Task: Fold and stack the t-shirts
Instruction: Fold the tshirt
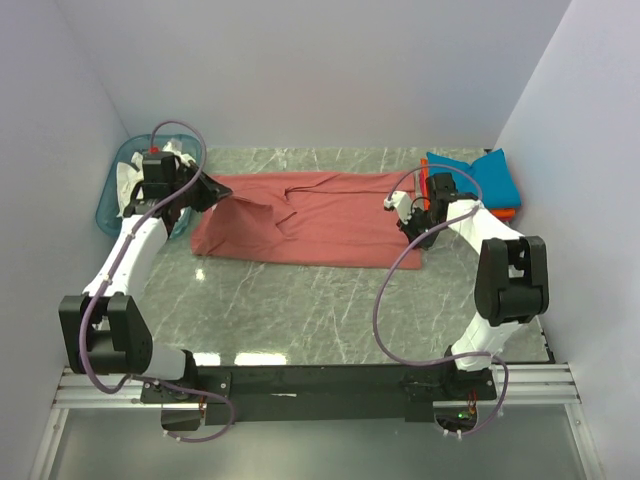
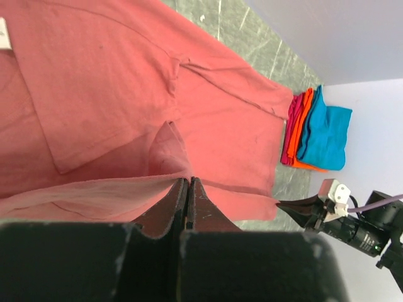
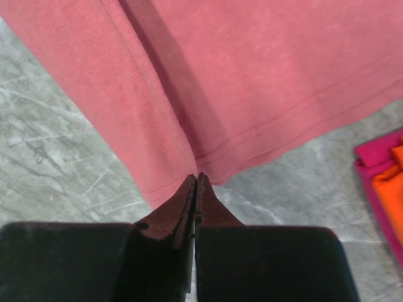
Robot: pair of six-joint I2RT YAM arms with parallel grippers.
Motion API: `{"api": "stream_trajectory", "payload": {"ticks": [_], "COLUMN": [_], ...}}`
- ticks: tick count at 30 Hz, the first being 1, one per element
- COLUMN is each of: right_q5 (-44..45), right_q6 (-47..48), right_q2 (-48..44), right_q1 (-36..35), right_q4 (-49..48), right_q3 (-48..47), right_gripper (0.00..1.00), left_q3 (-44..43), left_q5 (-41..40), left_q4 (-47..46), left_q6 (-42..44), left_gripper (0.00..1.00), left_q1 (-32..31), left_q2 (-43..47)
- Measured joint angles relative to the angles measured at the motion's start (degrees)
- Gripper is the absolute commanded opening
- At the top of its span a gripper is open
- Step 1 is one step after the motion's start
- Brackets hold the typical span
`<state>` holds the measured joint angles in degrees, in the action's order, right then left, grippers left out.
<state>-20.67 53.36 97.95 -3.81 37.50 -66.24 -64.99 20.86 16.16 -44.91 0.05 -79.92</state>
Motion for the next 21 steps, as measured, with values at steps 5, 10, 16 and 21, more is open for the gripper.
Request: {"api": "stream_trajectory", "payload": {"ticks": [5, 10, 16, 21], "right_q5": [0.3, 0.9, 1.7, 2.0], "right_q6": [-0.9, -1.5, -2.3, -3.0], "right_q2": [2.1, 4.7, 7.4, 8.4], "right_q1": [0.0, 0.0, 0.0, 0.0], "right_q4": [0.5, 0.8, 1.1, 1.3], "right_q3": [-3.3, -5.5, -7.0, -8.6], "right_gripper": [0.00, 0.00, 0.00, 0.00], "left_q3": [-2.5, -3.5, -3.9, -4.2], "left_q5": [0.1, 0.4, 0.8, 0.8], "left_q4": [0.0, 0.0, -0.3, -0.3], "left_q6": [0.3, 0.5, 0.7, 0.7], "left_gripper": [0.00, 0.00, 0.00, 0.00], "left_q1": [1.1, 1.1, 1.1, 1.1], "left_q2": [-1.5, -2.1, -4.5, -6.2]}}
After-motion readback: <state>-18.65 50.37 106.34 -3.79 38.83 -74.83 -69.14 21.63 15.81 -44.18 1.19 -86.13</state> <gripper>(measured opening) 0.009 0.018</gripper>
